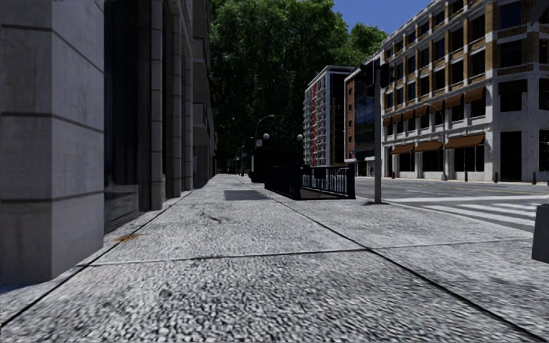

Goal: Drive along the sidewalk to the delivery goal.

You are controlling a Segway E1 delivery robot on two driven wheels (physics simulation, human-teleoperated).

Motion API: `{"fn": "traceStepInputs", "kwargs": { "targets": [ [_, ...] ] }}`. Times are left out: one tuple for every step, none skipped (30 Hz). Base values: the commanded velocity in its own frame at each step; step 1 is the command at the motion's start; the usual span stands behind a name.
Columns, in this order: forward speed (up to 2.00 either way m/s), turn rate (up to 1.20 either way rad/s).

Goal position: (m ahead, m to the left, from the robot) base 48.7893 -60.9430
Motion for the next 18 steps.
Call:
{"fn": "traceStepInputs", "kwargs": {
  "targets": [
    [1.37,-0.07],
    [1.37,-0.07],
    [2.00,-0.30],
    [2.00,-0.44],
    [2.00,-0.52],
    [2.00,-0.52],
    [2.00,-0.55],
    [2.00,-0.55],
    [2.00,-0.55],
    [2.00,-0.55],
    [2.00,-0.56],
    [2.00,-0.57],
    [2.00,-0.63],
    [2.00,-0.68],
    [2.00,-0.68],
    [2.00,-0.69],
    [2.00,-0.69],
    [2.00,-0.69]
  ]
}}
